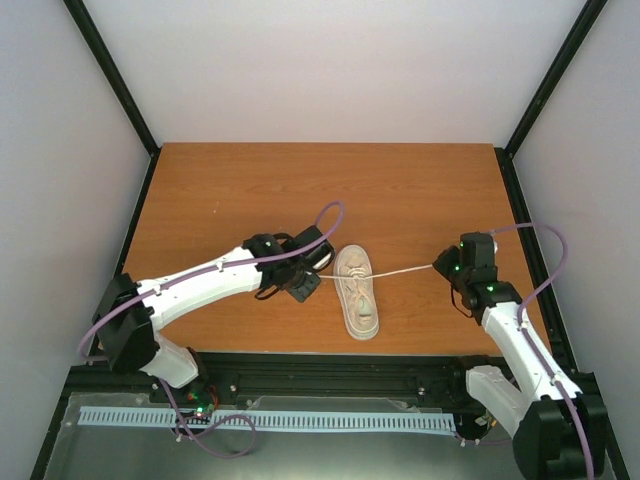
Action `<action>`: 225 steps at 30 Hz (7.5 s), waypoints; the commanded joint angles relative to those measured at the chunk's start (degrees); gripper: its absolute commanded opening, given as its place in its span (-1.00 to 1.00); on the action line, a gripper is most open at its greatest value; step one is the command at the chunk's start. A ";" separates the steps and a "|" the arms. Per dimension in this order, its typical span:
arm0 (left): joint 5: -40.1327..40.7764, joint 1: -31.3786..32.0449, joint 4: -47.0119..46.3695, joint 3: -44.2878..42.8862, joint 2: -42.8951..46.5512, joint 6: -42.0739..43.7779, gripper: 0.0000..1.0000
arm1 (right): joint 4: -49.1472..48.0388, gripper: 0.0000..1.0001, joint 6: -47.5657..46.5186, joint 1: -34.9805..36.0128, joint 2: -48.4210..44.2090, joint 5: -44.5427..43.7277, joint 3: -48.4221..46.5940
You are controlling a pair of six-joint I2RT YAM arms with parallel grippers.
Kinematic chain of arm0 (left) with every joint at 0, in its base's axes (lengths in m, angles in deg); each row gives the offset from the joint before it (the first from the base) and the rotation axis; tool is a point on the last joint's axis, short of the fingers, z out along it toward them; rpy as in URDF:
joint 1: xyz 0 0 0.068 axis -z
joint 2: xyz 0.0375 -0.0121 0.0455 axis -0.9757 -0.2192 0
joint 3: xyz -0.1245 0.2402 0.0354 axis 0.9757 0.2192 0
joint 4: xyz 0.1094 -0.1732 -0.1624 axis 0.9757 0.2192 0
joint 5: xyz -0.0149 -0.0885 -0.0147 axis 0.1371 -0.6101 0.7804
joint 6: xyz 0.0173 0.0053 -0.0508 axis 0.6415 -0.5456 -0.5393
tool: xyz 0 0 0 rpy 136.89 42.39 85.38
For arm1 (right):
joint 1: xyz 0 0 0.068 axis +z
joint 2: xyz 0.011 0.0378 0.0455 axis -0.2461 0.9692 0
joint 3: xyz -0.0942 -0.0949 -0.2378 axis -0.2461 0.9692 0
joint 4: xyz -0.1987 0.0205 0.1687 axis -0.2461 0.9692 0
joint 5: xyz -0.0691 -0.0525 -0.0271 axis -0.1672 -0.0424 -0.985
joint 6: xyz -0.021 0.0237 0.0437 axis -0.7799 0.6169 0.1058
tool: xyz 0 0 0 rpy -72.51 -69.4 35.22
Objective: Tie the shoes
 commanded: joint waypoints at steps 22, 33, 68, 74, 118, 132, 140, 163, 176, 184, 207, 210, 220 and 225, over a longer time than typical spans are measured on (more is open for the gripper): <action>-8.02 -5.42 -15.49 13.66 -0.70 -9.67 -0.98 | -0.84 -0.95 -0.46 -14.22 1.10 5.53 8.70; -7.96 -7.08 -17.72 17.54 -2.17 -12.84 -0.98 | -2.65 -0.94 -1.55 -18.02 2.65 7.42 10.49; -25.00 -8.35 -44.55 20.94 3.81 -18.72 0.72 | -4.10 0.67 -16.28 15.74 8.79 27.39 0.57; -26.79 -9.75 -47.88 22.26 1.41 -22.27 0.72 | -0.68 0.67 -18.23 19.72 6.28 28.72 2.79; 8.36 -14.55 -36.50 14.86 -11.00 -23.37 -0.98 | -14.34 -0.94 -5.91 27.73 25.06 9.20 -7.32; 10.63 -15.26 -37.45 19.45 -9.50 -23.67 -0.62 | -15.97 -0.80 -3.53 32.35 37.98 3.28 -15.57; 11.17 -15.26 -39.48 23.04 -1.87 -19.68 0.51 | -6.26 0.20 -7.40 32.35 26.97 -9.45 -11.83; -21.04 -15.26 -59.50 21.40 -13.41 -0.64 -0.11 | -9.44 0.61 -12.73 7.56 13.58 12.96 -0.02; -19.19 -15.26 -61.25 21.64 -13.25 -2.02 -0.88 | -8.81 0.62 -15.97 4.93 14.73 8.89 1.16; -18.55 -15.26 -61.62 21.73 -8.13 -4.75 -0.98 | -7.99 0.58 -23.84 5.01 20.57 12.32 -2.93; -23.36 -15.26 -59.61 15.96 -8.89 -7.93 -0.99 | -13.98 0.30 -23.52 14.23 36.11 15.62 -4.77; -21.72 -15.26 -59.36 16.50 -8.26 -7.87 -0.98 | -12.99 0.23 -21.32 18.64 35.96 14.81 -4.38; -20.56 -15.35 -58.57 17.39 -6.69 -7.38 -0.98 | -7.08 0.20 -17.22 26.08 31.81 3.29 -4.74; -21.11 -15.35 -58.11 17.13 -6.87 -7.27 -0.99 | -6.88 0.22 -20.33 26.34 31.52 6.06 -6.59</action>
